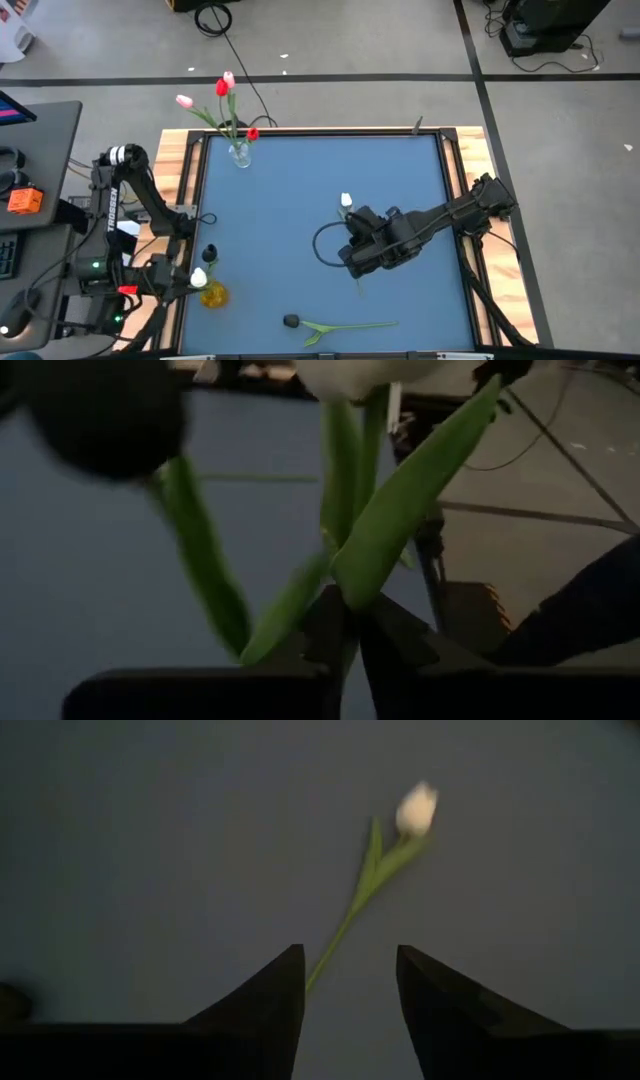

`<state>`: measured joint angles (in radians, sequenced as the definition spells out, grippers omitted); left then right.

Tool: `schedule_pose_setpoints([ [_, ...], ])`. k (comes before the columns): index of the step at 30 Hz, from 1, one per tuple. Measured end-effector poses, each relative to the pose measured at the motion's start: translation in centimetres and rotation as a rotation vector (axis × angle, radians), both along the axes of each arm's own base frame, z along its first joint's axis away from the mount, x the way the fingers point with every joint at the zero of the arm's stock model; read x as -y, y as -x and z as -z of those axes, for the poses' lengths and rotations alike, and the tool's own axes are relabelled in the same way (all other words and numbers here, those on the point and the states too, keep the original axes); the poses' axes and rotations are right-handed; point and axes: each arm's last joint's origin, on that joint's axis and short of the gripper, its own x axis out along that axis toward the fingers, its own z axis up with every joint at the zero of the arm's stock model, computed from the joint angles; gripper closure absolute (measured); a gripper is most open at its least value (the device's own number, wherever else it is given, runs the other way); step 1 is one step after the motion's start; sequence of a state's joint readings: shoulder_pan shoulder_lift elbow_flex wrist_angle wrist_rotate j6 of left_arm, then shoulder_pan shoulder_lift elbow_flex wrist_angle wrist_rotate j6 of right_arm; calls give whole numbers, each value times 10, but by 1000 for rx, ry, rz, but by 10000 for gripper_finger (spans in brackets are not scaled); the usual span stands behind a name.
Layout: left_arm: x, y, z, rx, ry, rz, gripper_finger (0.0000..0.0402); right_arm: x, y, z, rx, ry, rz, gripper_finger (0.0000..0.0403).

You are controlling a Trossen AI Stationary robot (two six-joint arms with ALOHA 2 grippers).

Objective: Sort flowers into vase by color
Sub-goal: Put the top white tulip into the yellow vase, then put the white tulip into the yellow vase

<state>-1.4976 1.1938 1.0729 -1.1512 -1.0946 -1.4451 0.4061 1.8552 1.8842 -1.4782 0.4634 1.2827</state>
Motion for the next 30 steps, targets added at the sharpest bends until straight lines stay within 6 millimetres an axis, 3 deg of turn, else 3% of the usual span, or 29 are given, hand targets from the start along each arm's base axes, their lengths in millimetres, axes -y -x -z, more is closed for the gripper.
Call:
schedule_pose_setpoints([
  [7, -7, 1, 1, -123, 96, -51, 295, -10, -9, 51, 15, -223, 142, 198],
  [12, -17, 3, 1, -308, 178, -98, 267, -4, -17, 85, 25, -322, 153, 189],
  [18, -27, 2, 3, -433, 220, -193, 265, 15, -19, 108, -1, -363, 205, 192],
  [25, -41, 2, 3, -637, 263, -334, 265, 48, -18, 126, -32, -268, 281, 193],
  [30, -46, 6, 1, -743, 302, -338, 278, 72, -13, 143, -85, -239, 305, 193],
])
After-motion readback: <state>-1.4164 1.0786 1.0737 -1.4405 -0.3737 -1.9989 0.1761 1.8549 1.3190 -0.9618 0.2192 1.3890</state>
